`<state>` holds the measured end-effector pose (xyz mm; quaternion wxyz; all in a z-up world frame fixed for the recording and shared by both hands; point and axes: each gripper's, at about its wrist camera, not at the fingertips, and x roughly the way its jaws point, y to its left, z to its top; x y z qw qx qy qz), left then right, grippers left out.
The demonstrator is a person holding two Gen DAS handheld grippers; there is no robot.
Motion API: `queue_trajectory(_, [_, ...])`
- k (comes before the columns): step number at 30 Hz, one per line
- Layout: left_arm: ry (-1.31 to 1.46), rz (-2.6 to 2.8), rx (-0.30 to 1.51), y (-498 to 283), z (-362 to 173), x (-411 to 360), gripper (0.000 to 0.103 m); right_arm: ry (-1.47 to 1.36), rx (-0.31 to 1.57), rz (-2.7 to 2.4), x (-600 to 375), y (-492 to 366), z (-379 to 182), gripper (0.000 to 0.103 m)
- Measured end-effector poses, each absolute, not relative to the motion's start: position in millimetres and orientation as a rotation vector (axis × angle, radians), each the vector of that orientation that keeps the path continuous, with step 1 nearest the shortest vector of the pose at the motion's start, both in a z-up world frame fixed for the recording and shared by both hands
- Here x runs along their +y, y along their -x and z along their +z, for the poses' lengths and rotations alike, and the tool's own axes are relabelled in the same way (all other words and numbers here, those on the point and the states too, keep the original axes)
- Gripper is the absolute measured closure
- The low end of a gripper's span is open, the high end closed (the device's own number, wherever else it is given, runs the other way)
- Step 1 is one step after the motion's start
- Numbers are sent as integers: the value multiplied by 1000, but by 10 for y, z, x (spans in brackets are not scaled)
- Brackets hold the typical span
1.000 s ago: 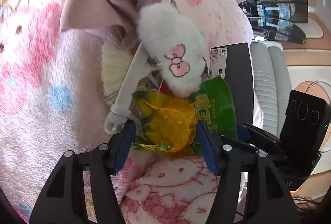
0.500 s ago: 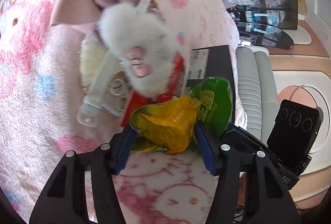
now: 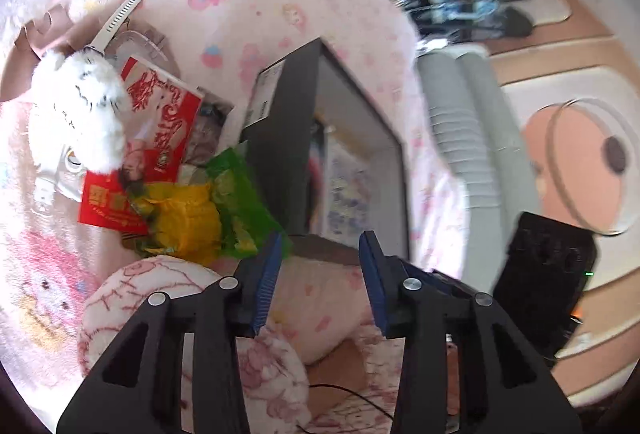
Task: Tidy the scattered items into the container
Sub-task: 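Lift the snack bags with the left gripper away from the pile, then hold the snack bags in the left gripper while the right gripper pinches the green bag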
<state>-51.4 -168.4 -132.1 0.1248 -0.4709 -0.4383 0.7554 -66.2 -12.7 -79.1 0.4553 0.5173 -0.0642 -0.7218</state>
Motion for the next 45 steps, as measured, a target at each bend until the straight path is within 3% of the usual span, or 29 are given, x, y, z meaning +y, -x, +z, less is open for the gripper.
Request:
queue_trajectory(4, [1430,2300,-1244,500,-1279,-1688,62,-1326,-187,-1828,197,676,-966,84])
queue_trajectory(12, [1604,2276,-1257,424,-1691,-1992,40,-1498,-202,-1763,300,695,-1562,81])
queue_trajectory(21, [1885,2013,-1039,823,-2345,-2066,40,-1617,-143,-1748,-51,885,-2055,74])
queue_trajectory(28, [1812,1838,-1099,977,-2608,-2085,34,-1639,-89,-1717,-352,953,-2316,74])
queue_trajectory(34, [1849,1828,-1006,990,-2615,-1982,34,-1609,-45,-1722,-493,956,-2301,73])
queue_trajectory(36, [1854,1858,-969,961,-2574,-1948,45,-1605,-62,-1731,-481,948,-2280,75])
queue_trajectory(43, [1752,1989,-936,748,-2241,-1863,46,-1521,-64,-1821,-435,804,-1939,79])
queue_trajectory(45, [1744,2074,-855,655,-2052,-1789,53,-1473,-102,-1818,-416,762,-1778,85])
